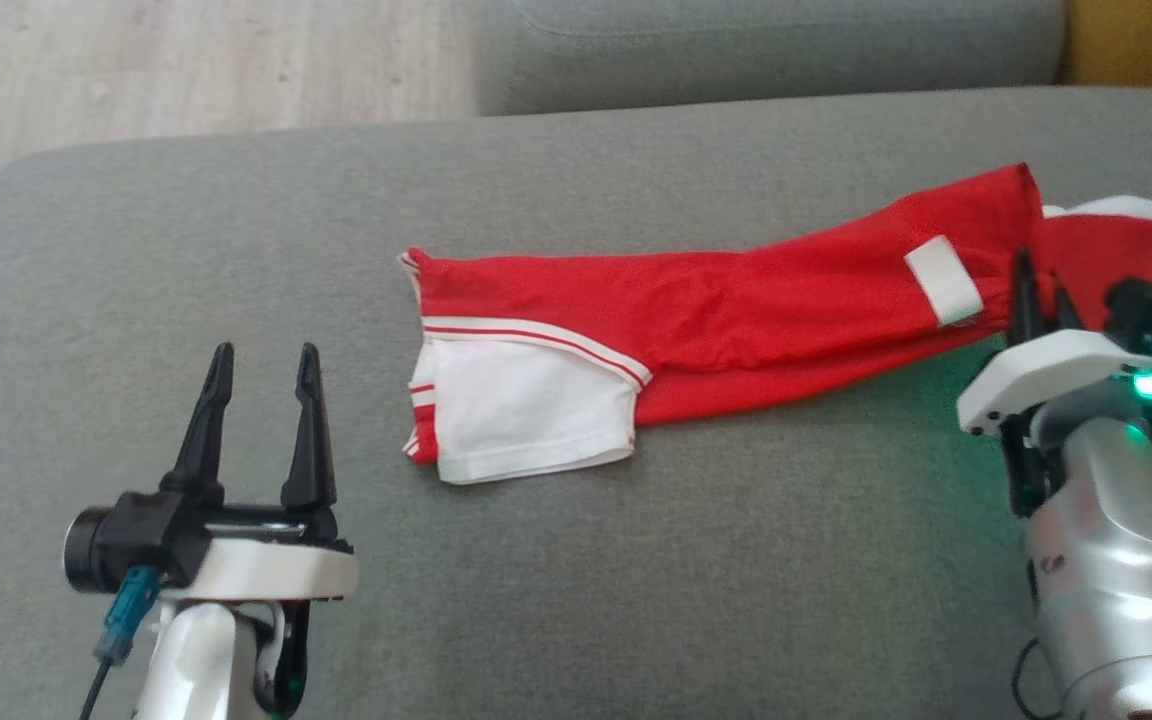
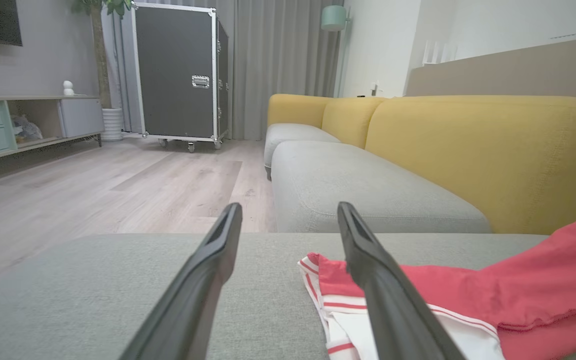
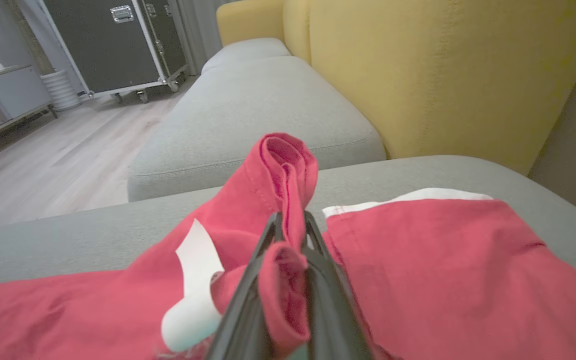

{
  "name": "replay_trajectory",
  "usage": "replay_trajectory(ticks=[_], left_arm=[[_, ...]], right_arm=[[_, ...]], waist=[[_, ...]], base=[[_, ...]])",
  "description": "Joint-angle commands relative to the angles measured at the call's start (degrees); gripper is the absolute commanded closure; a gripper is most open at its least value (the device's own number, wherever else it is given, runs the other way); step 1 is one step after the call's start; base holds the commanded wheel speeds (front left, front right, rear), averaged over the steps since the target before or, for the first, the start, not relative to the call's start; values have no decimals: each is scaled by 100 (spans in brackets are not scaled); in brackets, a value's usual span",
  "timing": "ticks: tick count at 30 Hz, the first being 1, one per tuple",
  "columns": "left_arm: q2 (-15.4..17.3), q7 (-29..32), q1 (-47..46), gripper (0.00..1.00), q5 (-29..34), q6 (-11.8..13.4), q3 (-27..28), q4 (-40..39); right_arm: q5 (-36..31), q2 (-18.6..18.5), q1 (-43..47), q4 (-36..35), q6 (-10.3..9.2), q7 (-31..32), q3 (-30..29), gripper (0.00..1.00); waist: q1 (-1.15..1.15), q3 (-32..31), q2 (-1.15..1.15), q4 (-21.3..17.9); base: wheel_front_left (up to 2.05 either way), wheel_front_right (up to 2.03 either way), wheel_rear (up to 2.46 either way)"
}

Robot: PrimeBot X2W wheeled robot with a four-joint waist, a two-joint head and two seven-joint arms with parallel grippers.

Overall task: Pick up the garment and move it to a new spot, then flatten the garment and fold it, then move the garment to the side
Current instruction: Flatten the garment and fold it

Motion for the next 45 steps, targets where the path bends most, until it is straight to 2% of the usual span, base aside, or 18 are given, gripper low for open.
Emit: replay_trajectory(ticks=[1, 5, 11, 17, 22, 30, 41, 42, 43, 44, 45], left_arm=[[30, -53, -79, 0, 22, -29, 230, -222], [29, -53, -25, 0, 31, -28, 264, -258], [29, -53, -18, 0, 7, -26, 275, -261], [29, -53, -110, 0, -17, -21, 166, -208], [28, -53, -191, 0, -56, -12, 67, -181], [28, -53, -259, 0, -204, 63, -223, -94], [28, -53, -288, 0, -343, 173, -426, -66], [28, -53, -287, 0, -352, 185, -436, -67], [28, -53, -286, 0, -365, 196, -445, -66], [28, -53, -283, 0, -378, 205, -454, -61], [28, -53, -280, 0, -389, 211, -462, -51]], right_arm=[[132, 91, -183, -240, -5, -59, 342, 100], [498, 150, -265, -336, -5, 43, 957, 100], [2005, 157, -352, -631, -5, 313, 2628, 100], [2883, 158, -331, -905, -5, 454, 3738, 100], [3299, 158, -306, -809, -5, 481, 4223, 100], [3826, 158, -331, -236, -5, 267, 4787, 100], [4529, 158, -398, 90, -5, -21, 5595, 100], [4543, 159, -423, 101, -5, -34, 5693, 92], [4570, 159, -442, 119, -5, -45, 5771, 11], [4637, 159, -451, 103, -5, -56, 5830, 0], [4729, 159, -457, 43, -5, -71, 5894, 0]], waist=[[1, -113, 0, 130], [1, -234, 0, 346], [1, -328, 0, 747], [1, -264, 0, 1207], [1, -166, 0, 1522], [1, 1, 0, 2016], [1, 157, 0, 2237], [1, 165, 0, 2235], [1, 169, 0, 2230], [1, 171, 0, 2223], [1, 170, 0, 2211]], base=[[0, 0, 0], [0, 0, 0], [0, 0, 0], [0, 0, 0], [0, 0, 0], [0, 0, 0], [0, 0, 0], [0, 0, 0], [0, 0, 0], [0, 0, 0], [0, 0, 0]])
